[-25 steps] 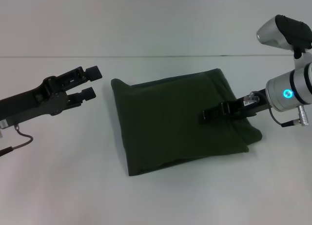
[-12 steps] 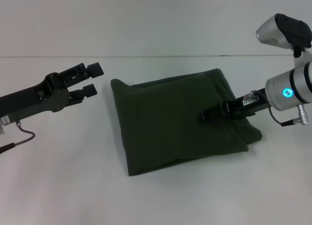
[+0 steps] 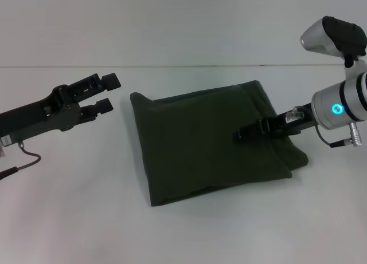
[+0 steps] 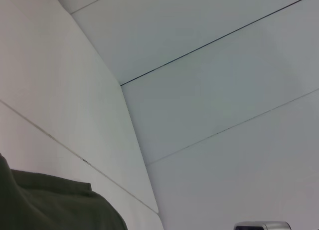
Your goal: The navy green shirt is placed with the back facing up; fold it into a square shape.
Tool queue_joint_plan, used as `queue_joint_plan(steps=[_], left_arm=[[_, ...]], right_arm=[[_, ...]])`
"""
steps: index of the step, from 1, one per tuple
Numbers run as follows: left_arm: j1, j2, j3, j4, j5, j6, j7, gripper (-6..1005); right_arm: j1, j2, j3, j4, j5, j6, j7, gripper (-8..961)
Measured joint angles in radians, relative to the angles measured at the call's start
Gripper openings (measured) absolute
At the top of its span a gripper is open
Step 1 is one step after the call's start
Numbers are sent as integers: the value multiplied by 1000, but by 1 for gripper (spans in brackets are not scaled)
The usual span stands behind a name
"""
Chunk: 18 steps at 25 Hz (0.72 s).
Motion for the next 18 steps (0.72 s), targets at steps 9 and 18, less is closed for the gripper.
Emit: queue_joint_plan(steps=[9,18], left_arm=[[0,-2,0,-1,-9,-1,0,950],[0,-4,0,-1,-9,0,0,950]], right_arm=[[-3,-1,10,1,10,-17,9,823],[-8,-7,9,-1,43,-23,1,520]])
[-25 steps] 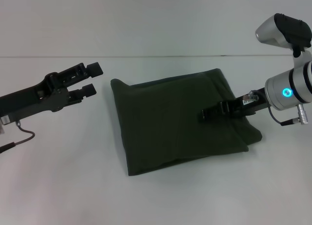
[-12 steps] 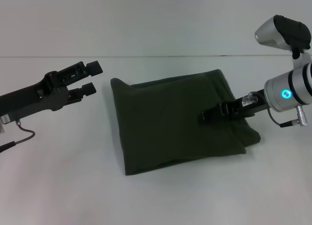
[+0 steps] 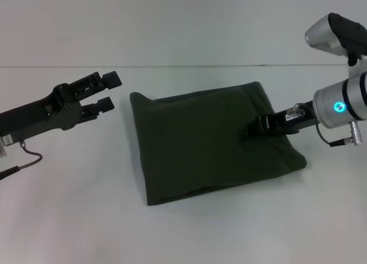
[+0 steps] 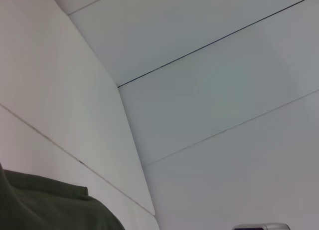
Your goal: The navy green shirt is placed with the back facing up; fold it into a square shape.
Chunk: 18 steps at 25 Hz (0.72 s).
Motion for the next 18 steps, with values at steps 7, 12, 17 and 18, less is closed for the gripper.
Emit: queue_joint_plan(steps=[7,12,17,18], left_arm=[[0,0,-2,0,-1,0,0,950],[3,0,-3,0,-2,0,0,950],[3,0,-8,0,-3,0,0,950],[2,0,-11,0,-3,0,0,950]], right_arm=[[-1,3,3,-4,2,-1,-1,232],[-10,7,3,-41,12,-17,2,65],[-19,12,3,-127,25,-58,18,65],[-20,13,1,-150,27,-64,25,66]])
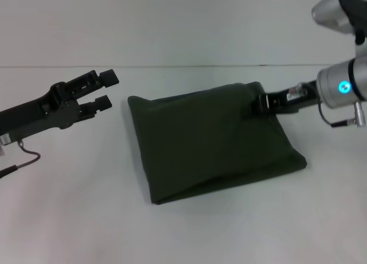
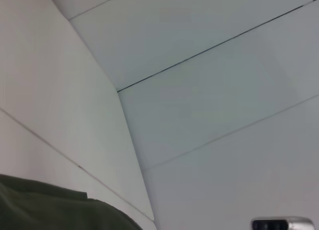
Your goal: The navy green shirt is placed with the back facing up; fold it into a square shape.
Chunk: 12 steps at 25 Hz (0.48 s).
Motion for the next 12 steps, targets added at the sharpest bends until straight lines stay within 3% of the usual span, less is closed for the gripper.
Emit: queue_joint_plan(steps=[7,12], left_arm=[[-3,0,-19,3,0,8,0,950],[-3,0,-19,1,-2,9,0,950]], right_arm=[[5,0,-10,-123,-28,-22,56,66],[-12,-6,-12,-137,-59,-33,87,65]])
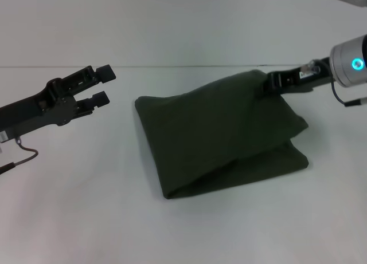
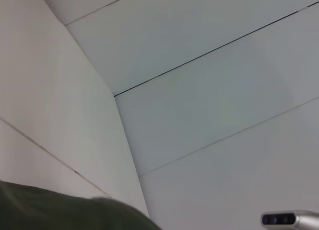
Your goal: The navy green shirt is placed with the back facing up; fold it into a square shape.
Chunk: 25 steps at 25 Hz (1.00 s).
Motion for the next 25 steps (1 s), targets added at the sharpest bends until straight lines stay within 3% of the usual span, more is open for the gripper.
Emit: queue_joint_plan(steps=[9,17,22,25], left_arm=[[0,-3,1,-2,-1,-6,0,950],[0,-8,1,-3,-1,-9,0,949],[0,-9,1,-7,-1,-8,0,949],[2,-9,0,-11,-1,-6,0,949]], right_arm=[[-29,-8,2,29,-65,16,33,65],[-2,-11,-1,184,-163,147,41,66],[2,-2,-1,186,-175,172,37,66],[2,-8,-1,184,-177,175,53,94]])
